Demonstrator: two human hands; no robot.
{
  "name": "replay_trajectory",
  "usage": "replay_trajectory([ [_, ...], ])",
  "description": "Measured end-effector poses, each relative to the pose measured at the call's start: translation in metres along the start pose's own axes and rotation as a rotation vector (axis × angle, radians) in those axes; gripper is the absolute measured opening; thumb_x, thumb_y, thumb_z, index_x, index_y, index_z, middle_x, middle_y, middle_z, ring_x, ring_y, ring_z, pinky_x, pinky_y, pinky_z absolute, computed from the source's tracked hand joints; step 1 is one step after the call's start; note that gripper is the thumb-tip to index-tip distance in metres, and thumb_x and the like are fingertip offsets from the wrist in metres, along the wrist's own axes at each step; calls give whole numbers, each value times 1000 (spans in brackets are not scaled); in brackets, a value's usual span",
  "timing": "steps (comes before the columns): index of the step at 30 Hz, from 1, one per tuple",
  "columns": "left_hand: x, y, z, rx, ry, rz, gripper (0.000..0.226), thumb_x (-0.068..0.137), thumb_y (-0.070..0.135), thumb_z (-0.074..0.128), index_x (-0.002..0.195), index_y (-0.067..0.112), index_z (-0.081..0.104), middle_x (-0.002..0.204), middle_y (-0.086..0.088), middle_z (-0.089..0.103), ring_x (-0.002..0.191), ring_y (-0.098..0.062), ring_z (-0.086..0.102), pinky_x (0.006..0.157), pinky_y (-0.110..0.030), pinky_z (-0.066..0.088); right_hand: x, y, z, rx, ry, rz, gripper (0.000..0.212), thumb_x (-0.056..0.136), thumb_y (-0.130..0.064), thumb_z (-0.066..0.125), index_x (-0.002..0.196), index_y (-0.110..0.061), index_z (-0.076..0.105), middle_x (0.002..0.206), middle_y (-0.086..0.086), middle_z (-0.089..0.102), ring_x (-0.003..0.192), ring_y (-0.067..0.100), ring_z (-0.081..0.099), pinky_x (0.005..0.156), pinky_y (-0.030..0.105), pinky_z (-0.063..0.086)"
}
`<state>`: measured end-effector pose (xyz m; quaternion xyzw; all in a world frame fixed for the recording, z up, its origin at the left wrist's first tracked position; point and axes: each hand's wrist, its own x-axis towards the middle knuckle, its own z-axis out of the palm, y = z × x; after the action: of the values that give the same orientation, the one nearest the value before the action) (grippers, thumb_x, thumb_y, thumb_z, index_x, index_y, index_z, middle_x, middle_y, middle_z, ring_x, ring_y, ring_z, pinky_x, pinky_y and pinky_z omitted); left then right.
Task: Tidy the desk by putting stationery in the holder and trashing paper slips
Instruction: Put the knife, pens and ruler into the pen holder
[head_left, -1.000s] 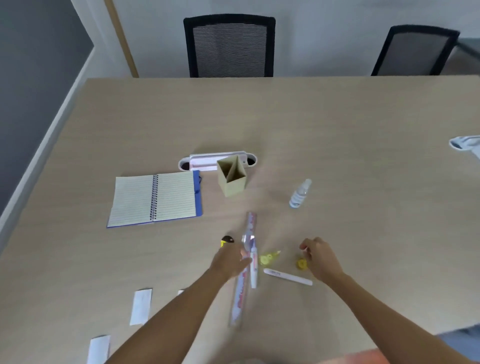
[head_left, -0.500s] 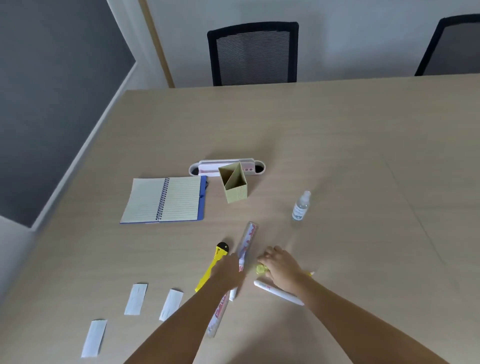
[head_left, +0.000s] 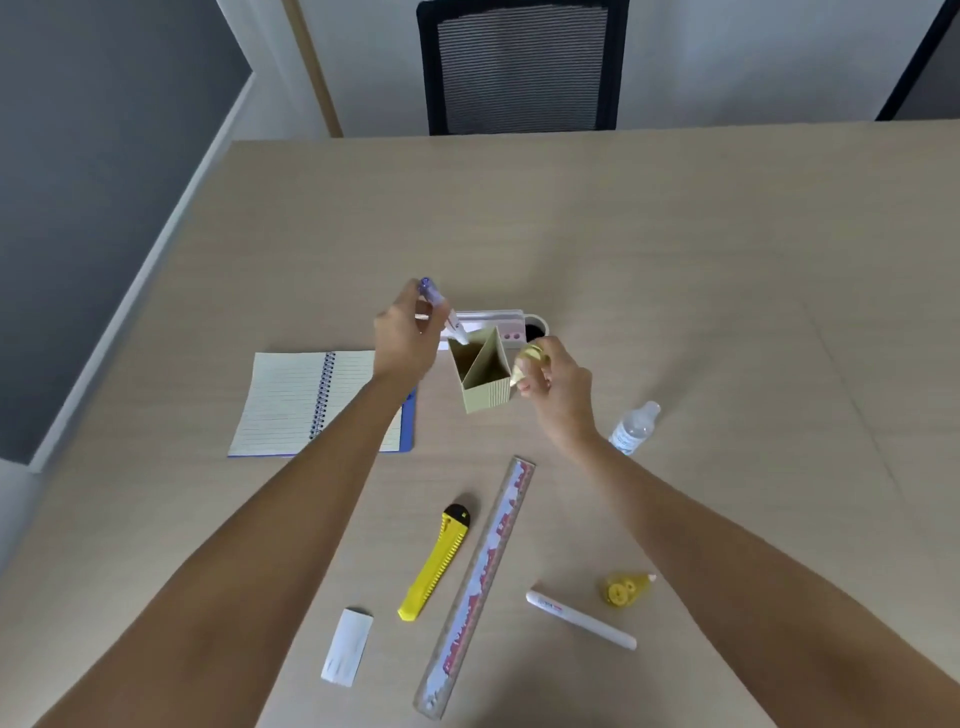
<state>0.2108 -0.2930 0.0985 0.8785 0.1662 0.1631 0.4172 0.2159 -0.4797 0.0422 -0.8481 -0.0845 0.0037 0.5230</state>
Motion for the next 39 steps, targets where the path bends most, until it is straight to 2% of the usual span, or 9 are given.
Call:
replay_trajectory([
  [3,5,-25,23,12,-104,14,16,91,26,55,86,13,62,65,15,67,73,-8,68,78,-32,52,30,0,20,-110,-63,-22,16,93,-22,50,98,-11,60,79,17,69,69,31,63,66,35,50],
  [6,5,-40,36,90,-152,28,26,92,24,54,76,7,66,87,-4,69,86,-16,63,73,-17,35,39,17,37,-276,-164,-102,13,87,-15,59,90,-6,68,87,17,69,88,31,58,74,28,36],
  [8,7,-47,42,100,-205,-21,29,91,30,51,74,11,66,90,-5,70,88,-19,64,74,-23,42,41,34,48,-368,-233,-87,12,83,-16,62,88,-9,71,87,15,69,95,33,54,77,25,32],
  [13,12,-51,45,-3,-308,-151,12,88,24,53,92,19,62,93,-2,72,89,-23,66,87,-43,54,36,44,41,-429,-421,-20,31,90,-23,55,120,-17,61,113,18,60,110,33,50,96,35,40],
  [17,-8,-48,38,1,-239,-90,42,89,23,60,128,13,47,127,-11,53,104,-28,60,91,-40,51,9,30,-2,-393,-454,-94,36,92,-13,51,127,-20,53,113,16,60,100,27,59,89,33,44],
  [20,-55,-47,32,49,-111,-51,46,86,22,64,126,10,43,128,-13,44,102,-28,58,84,-35,50,-31,35,-51,-386,-565,-106,30,85,-2,55,112,-13,65,91,6,65,78,15,60,81,30,45],
  [26,-173,-81,37,443,-624,-286,67,73,36,77,123,13,39,120,-12,45,110,-32,54,84,-40,47,-123,80,-120,-835,-1023,-61,48,75,-15,65,122,-24,57,122,-8,59,115,25,46,100,37,36],
  [31,-199,-86,40,606,-691,-237,55,85,37,64,130,18,38,120,-12,46,103,-36,59,79,-38,47,-166,119,-119,-819,-859,25,46,79,-10,59,118,-34,56,123,1,47,113,25,48,97,35,43],
  [39,-164,-80,21,529,-656,-194,16,90,8,41,105,11,42,98,-14,53,88,-35,58,73,-40,46,-148,104,-98,-683,-773,48,40,85,-9,54,123,-11,42,119,10,53,109,29,53,88,34,42],
])
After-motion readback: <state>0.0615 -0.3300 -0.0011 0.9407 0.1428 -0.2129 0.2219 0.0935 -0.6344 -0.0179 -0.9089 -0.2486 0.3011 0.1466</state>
